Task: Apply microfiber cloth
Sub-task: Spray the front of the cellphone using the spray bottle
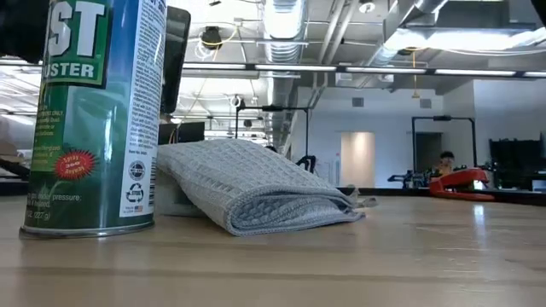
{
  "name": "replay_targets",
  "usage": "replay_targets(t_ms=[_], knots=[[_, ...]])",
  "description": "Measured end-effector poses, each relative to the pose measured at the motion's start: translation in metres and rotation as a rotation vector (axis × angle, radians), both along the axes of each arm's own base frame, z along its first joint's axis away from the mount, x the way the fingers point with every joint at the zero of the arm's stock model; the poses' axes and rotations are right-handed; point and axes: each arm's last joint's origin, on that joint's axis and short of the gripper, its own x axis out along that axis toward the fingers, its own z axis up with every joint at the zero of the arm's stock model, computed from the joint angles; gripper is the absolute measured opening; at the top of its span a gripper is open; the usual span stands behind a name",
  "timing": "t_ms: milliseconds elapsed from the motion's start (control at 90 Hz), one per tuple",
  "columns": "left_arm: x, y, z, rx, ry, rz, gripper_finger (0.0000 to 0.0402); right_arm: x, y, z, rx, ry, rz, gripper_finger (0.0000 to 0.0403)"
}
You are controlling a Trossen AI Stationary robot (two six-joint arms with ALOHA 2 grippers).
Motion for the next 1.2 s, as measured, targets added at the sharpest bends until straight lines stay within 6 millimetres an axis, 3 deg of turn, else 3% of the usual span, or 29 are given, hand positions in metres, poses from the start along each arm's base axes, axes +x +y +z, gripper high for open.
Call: replay_targets(t_ms=[444, 1200], knots=[[0.003, 0.008, 0.000, -0.009, 0.002, 0.014, 0.0009, 0.007, 0.002, -0.014, 0.021, 0.034, 0.021, 0.0000], [0.004, 0.009, -0.001, -0.010, 0.004, 0.008, 0.0009, 0.010, -0.005, -0.014, 0.019, 0.021, 0.006, 0.0000]])
